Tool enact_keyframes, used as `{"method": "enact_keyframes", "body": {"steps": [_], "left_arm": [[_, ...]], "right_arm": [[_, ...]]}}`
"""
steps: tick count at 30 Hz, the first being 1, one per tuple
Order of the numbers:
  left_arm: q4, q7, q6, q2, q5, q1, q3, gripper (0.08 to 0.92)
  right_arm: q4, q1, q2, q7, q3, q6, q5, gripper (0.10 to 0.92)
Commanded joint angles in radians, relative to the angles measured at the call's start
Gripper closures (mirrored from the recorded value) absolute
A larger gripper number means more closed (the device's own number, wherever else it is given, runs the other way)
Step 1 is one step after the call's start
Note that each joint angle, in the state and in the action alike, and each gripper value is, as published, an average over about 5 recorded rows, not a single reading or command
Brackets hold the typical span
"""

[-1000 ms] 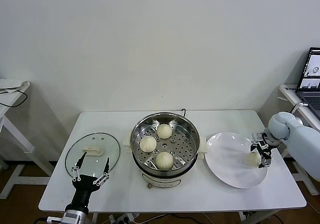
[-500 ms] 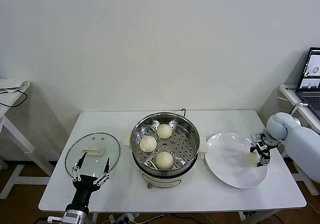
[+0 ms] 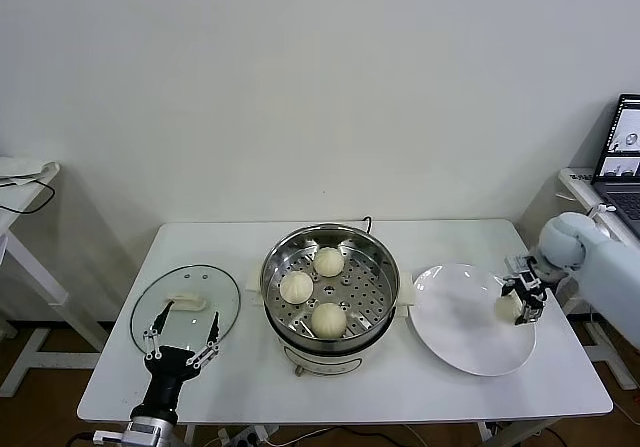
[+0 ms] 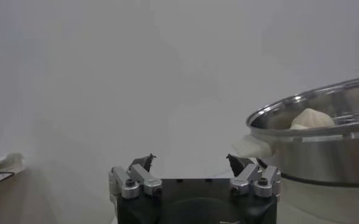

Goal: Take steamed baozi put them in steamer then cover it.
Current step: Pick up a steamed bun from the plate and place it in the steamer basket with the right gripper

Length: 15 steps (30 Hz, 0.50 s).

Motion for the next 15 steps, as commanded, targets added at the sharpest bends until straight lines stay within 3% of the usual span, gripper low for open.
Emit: {"method": "enact_keyframes", "body": {"steps": [1,15], "left_arm": [[-0.016,0.001,0.002,0.006,-0.013,-0.003,-0.013,0.177],[-0.027,0.006,-0.011,0.015,-0.023,-0.003,-0.009,0.177]], "right_arm": [[0.3,0.387,-0.128,0.022,-0.368,-0.217,0.363,0.338],[0.644,0.933,-0.049,0.188,-0.825,-0.543,0.826,0.347]]}}
